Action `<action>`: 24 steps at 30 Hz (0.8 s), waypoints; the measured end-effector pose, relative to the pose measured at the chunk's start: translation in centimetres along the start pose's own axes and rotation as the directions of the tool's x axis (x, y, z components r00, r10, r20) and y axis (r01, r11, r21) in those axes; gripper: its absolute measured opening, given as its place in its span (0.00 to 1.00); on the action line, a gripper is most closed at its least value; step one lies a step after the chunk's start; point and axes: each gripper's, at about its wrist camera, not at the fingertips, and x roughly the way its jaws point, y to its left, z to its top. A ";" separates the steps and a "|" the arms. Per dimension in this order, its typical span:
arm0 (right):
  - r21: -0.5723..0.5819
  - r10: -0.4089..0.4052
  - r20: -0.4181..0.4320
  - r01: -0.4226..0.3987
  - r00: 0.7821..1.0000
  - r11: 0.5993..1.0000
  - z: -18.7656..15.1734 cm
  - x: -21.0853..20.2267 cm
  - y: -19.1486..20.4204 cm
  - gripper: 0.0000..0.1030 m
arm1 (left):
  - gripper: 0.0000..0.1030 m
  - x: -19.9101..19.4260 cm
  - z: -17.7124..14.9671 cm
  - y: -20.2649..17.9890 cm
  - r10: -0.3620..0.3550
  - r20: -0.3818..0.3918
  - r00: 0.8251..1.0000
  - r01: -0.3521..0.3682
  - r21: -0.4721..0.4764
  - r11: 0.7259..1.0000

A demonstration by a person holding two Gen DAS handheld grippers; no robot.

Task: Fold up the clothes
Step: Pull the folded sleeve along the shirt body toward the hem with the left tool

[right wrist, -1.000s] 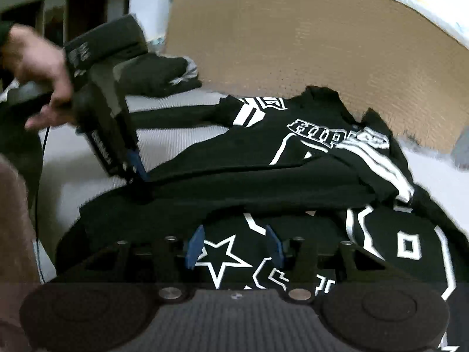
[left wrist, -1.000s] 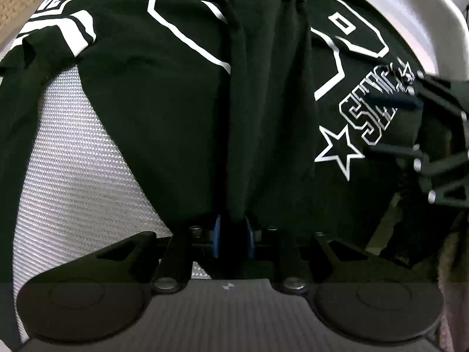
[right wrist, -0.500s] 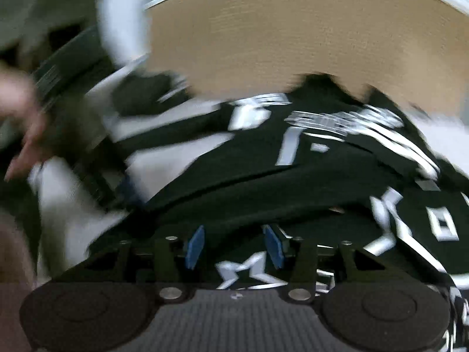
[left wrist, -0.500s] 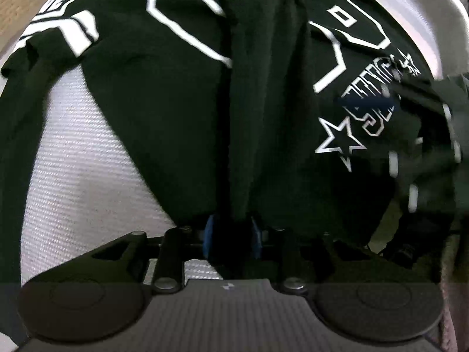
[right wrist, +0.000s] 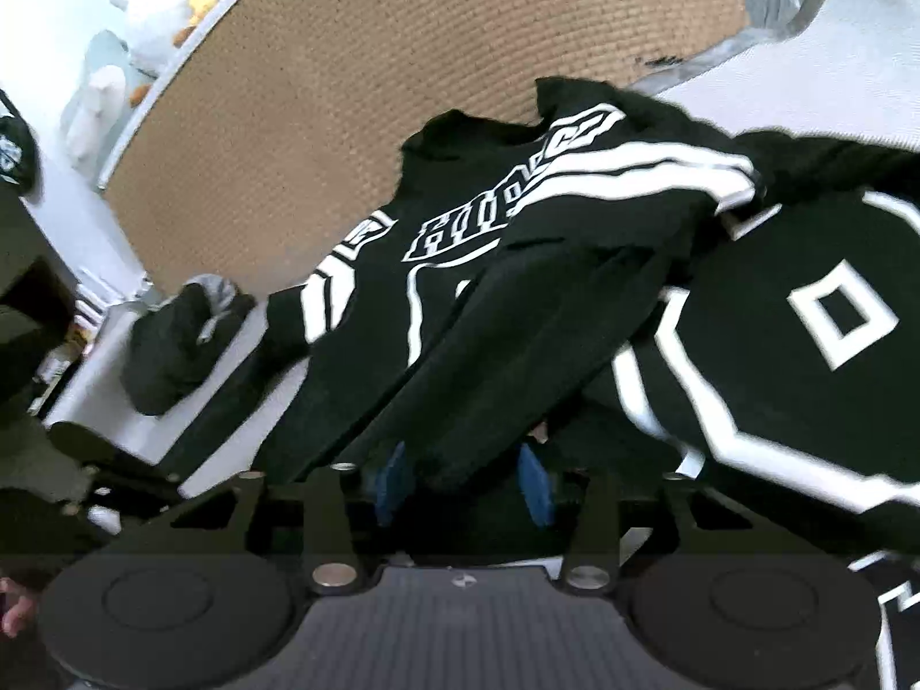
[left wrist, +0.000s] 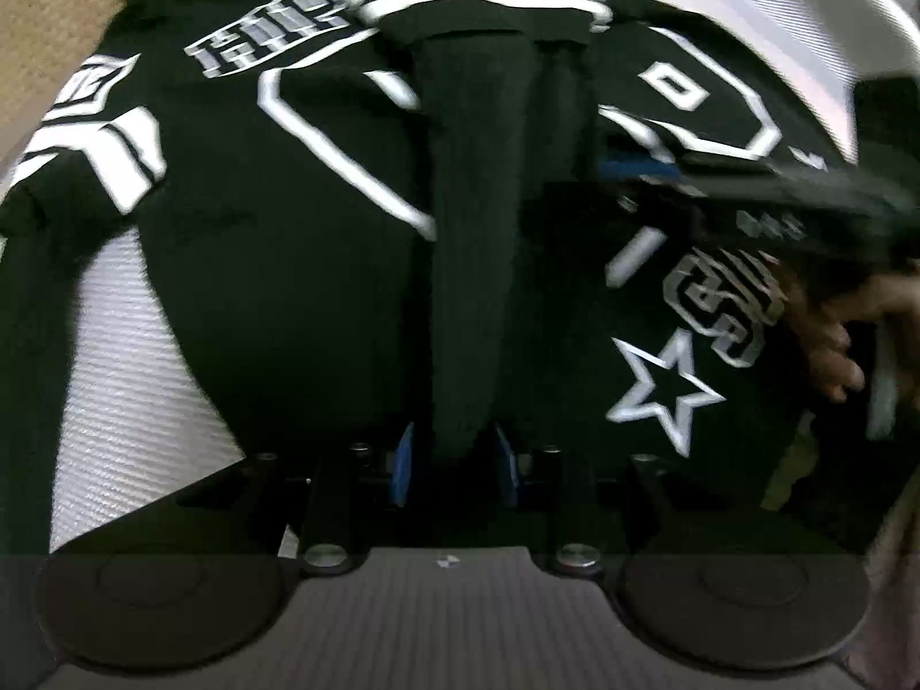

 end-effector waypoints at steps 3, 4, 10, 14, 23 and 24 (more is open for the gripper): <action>0.005 -0.013 0.015 0.013 1.000 1.000 -0.6 -0.1 -0.4 0.09 | 0.33 0.1 -0.1 0.4 -0.004 0.003 1.000 0.004 -0.022 1.000; 0.007 -0.010 0.021 0.010 1.000 1.000 -0.6 -0.3 -0.5 0.06 | 0.30 0.0 -0.2 0.5 -0.013 0.005 1.000 0.014 -0.025 1.000; -0.041 0.019 0.073 -0.016 0.997 0.999 -0.8 -2.4 0.7 0.04 | 0.19 -0.6 -0.9 1.0 -0.008 -0.032 0.999 0.006 -0.048 0.999; -0.024 0.019 0.075 -0.017 0.997 1.000 -0.7 -3.6 0.4 0.04 | 0.20 -1.3 -1.5 1.7 -0.010 -0.030 0.999 0.008 -0.079 0.997; -0.064 0.002 0.041 0.001 0.999 0.998 -1.1 -4.5 0.6 0.06 | 0.36 -5.4 -3.7 6.7 0.052 0.036 0.998 -0.042 -0.226 0.973; -0.073 0.002 0.040 0.001 0.999 0.997 -1.3 -4.6 0.9 0.06 | 0.37 -6.0 -4.3 7.7 0.075 0.050 0.996 -0.059 -0.257 0.965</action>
